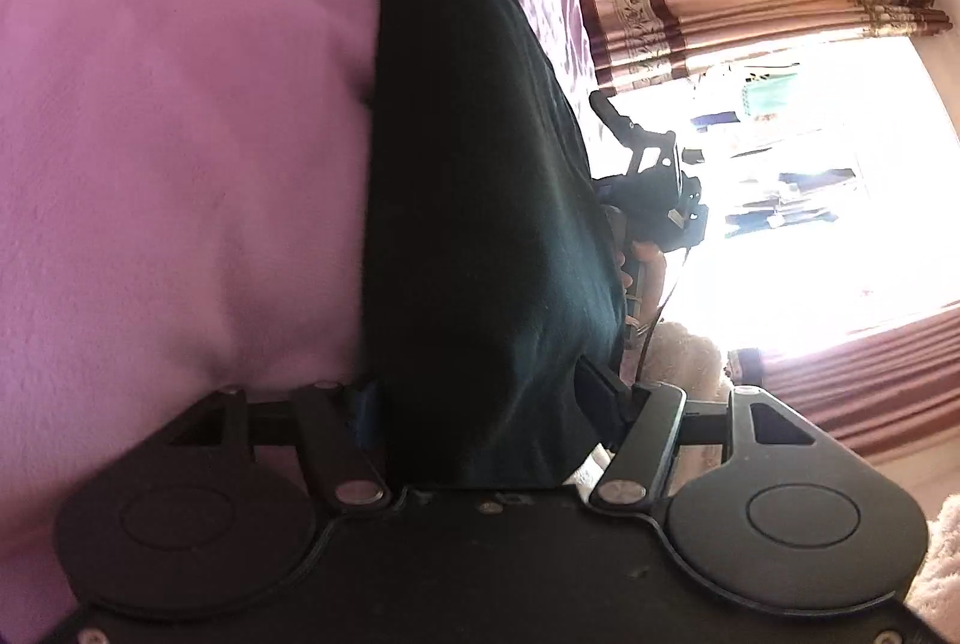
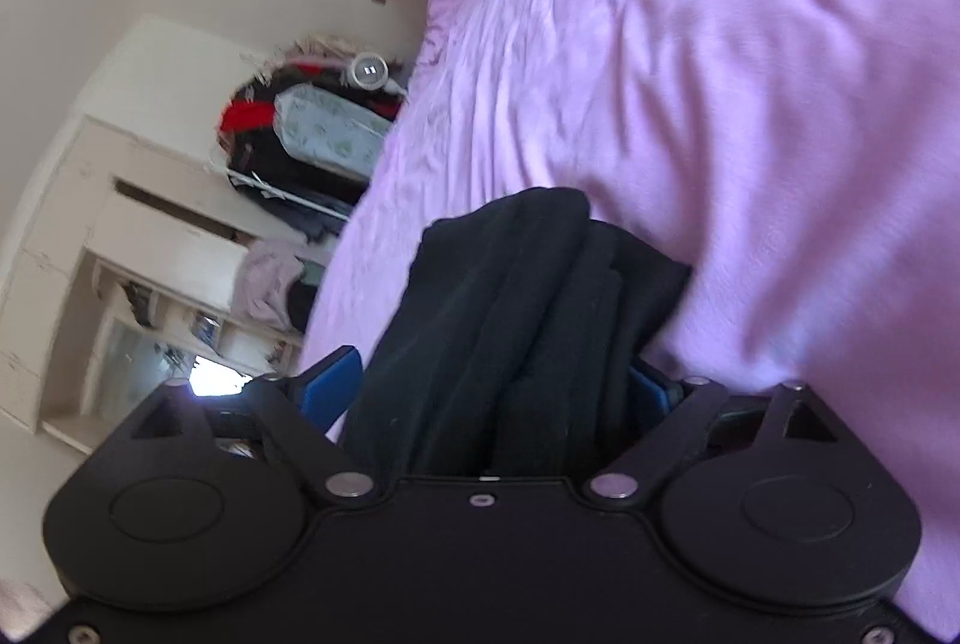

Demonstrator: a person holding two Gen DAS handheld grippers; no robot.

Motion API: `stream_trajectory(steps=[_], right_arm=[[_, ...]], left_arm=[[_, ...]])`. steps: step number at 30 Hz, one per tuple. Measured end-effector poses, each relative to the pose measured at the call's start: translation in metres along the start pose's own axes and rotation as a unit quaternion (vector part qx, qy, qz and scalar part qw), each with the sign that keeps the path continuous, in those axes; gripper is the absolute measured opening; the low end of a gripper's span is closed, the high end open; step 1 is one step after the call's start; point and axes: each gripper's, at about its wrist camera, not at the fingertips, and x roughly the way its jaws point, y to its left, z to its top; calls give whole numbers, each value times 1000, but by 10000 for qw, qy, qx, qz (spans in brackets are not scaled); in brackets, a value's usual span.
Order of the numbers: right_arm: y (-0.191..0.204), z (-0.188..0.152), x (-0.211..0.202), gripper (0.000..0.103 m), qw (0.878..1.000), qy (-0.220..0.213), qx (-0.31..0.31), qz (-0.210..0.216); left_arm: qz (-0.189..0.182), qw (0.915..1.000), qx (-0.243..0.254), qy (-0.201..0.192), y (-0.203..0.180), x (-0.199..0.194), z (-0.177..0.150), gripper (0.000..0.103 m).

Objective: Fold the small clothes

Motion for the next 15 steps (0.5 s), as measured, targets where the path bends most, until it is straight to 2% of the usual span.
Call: stream_trajectory(steps=[2,4,5,6,9,15], right_arm=[[2,2,3,96,10000,-40,-36,-26],[5,-2,0,85,9998,-194,-70,-72],[6,-5,-2,62,9995,-210,-153,-199],[9,-7,-5,48,9989,-180,-232,-358],[10,-10,-16,40,9988,-386,-105,-271],[35,-5,-22,37,9975,-556,-349,-270]], left_arm=[[28,9998,185,-24,-4,1,-3,66],[48,9993,352,-72,-10,1,-9,61],[60,9993,373,-75,-12,0,-12,60],[22,9993,348,-108,-13,-2,-13,60],[-97,9996,197,-153,-13,-9,-15,59],[-419,9990,36,-180,-18,-11,-17,57]])
